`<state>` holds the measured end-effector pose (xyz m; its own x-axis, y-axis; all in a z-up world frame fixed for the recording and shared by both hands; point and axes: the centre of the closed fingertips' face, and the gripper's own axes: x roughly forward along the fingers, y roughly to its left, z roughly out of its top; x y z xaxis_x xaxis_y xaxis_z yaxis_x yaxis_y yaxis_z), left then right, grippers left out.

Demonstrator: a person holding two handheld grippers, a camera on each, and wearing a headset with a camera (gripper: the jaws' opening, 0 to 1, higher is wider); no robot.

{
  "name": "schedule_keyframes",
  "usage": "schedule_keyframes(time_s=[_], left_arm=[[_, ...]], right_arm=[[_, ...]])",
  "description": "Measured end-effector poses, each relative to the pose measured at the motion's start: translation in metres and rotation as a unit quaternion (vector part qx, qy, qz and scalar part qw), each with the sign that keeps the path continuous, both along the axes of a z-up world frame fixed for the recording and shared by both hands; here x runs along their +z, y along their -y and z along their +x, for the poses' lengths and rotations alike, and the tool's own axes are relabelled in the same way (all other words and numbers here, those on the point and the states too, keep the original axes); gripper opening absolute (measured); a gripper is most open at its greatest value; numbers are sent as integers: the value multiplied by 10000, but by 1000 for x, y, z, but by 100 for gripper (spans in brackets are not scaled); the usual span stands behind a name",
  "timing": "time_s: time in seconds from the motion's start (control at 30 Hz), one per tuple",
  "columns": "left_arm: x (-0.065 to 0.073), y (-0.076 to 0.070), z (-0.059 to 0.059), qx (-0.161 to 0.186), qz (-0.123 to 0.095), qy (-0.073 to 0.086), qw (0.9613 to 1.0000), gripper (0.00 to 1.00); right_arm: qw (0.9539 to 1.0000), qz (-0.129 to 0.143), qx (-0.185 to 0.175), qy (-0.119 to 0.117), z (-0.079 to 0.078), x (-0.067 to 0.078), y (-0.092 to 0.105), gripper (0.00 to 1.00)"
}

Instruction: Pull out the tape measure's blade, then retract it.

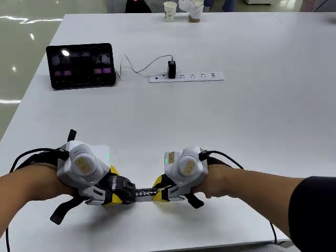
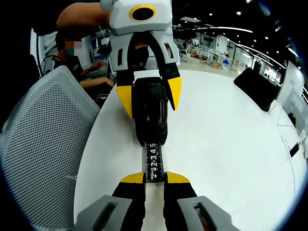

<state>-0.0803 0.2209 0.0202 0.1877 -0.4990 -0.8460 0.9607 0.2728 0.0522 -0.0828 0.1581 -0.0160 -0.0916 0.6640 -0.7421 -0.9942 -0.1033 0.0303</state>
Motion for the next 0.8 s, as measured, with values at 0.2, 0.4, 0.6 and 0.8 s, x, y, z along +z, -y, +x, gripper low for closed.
schedule_keyframes(time_s=[0.2,0.4,0.6,0.8], left_arm=[[0,0,0,4,-1,2,10000,31],[0,0,0,11,-1,6,10000,31],[0,0,-1,17,4,9,10000,31],[0,0,0,16,3,9,10000,31]], right_arm=[[10000,-11,-9,-9,0,0,3,10],[10000,-11,-27,-23,1,0,5,10],[10000,-11,-36,-34,1,0,6,10],[10000,-1,-49,-39,1,0,8,10]])
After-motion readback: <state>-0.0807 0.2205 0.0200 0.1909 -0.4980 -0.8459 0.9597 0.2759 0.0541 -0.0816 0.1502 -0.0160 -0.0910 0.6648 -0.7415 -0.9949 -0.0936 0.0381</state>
